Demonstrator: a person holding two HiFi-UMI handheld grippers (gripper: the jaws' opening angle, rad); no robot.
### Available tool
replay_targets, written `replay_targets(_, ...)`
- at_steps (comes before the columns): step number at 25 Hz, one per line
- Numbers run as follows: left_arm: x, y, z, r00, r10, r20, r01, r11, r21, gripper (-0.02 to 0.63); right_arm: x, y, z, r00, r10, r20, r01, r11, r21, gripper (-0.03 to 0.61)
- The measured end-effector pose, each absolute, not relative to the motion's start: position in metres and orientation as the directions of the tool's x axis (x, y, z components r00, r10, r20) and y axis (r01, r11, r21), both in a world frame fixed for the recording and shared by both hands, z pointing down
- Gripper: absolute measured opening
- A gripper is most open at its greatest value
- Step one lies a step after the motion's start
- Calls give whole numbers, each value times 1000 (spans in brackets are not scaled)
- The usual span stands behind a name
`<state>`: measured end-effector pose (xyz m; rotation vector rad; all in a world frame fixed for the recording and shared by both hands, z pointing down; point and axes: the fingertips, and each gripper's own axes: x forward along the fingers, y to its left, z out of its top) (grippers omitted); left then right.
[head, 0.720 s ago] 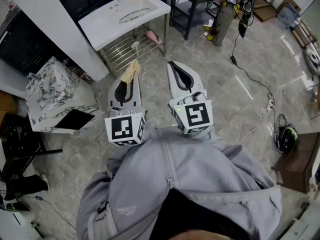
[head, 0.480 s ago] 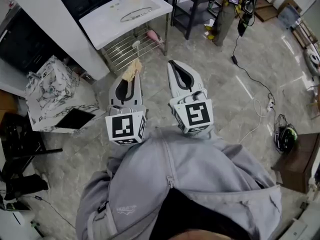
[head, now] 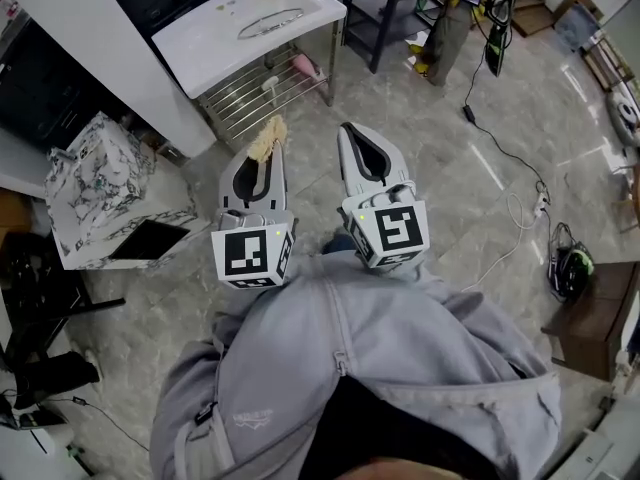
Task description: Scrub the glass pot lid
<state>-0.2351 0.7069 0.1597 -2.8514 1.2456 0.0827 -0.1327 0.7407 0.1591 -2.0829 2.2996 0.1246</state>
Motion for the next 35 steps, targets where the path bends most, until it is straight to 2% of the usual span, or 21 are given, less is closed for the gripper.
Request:
replay_targets(8,-213,661,166,674,-735,-72,-737,-676,4,41,-107,692,160,-111,-989,-102,-993,107,43,5)
replay_targets(15,-177,587,159,640,-762,-98,-765,-644,10,41,-65,606,151,-165,-979,-123,-986,160,49,5)
replay_targets(28,-95,459,155,529,-844,-87,-847,-532,7,41,26,456,161,-296,-952,-84,-955,294,31,5)
replay_targets(35,-80,422,164,470,-881,-61,-882,-471,12,41,47,410,172,-357,-932,-63,-934,357,15,5)
